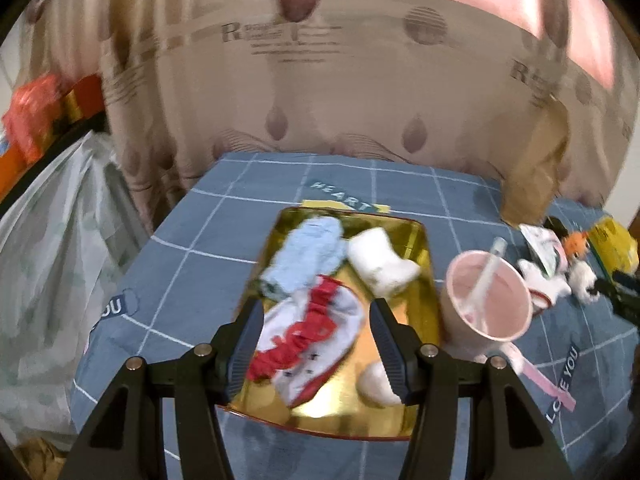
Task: Organize soft objects
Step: 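Grasp the white fleece pouch on the table with the right tool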
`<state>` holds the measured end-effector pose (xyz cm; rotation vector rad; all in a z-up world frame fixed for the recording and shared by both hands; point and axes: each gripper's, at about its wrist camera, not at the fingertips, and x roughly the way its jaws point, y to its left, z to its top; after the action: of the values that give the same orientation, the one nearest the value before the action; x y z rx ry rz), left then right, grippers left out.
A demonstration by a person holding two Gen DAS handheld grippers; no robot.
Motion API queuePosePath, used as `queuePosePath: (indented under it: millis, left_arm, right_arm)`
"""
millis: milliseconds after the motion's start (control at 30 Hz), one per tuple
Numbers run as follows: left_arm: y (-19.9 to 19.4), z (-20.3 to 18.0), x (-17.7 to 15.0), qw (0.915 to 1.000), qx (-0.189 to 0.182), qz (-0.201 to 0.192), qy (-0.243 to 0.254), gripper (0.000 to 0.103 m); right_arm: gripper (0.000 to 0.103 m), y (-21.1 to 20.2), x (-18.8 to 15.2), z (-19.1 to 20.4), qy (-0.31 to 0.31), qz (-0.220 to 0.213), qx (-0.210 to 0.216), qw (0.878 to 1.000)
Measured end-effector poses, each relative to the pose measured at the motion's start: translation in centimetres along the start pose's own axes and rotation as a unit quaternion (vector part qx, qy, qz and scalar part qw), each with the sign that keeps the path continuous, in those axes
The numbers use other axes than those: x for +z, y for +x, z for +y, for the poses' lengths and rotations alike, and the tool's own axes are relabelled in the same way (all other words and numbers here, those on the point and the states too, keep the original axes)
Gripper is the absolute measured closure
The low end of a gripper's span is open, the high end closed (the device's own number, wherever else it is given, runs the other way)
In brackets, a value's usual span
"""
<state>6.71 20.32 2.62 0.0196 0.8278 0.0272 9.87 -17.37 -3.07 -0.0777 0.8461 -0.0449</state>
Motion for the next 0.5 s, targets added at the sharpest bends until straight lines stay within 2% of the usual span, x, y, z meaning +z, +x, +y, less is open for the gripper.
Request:
queuePosePath:
  millis: [133, 267, 433, 500]
  left_arm:
    - [-0.6, -2.5, -0.1, 0.9995, -0.017, -0.003, 0.027, 0.047]
    - [-1.4, -5.3, 0.0, 0.9978, -0.051, -0.005, 0.041, 0.047]
    - [-1.3, -10.4, 0.7, 0.9929, -0.08, -0.001, 0.088, 0.046]
    - [-1.1, -12.5, 0.8, 0.9898, -0.092, 0.001, 0.108, 0.046]
  right_arm:
    - [0.028, 2.2, -0.2, -1.8, 0.011, 0.011, -0.013, 1.0]
    - [0.028, 4.3, 0.0, -2.4, 0.02, 0.02, -0.014, 1.0]
    - [0.028, 6.4, 0.1, -2.5, 0.026, 0.031, -0.017, 0.999]
    - [0.032, 6.8, -0.1, -2.7, 0.029, 0.034, -0.014, 0.999]
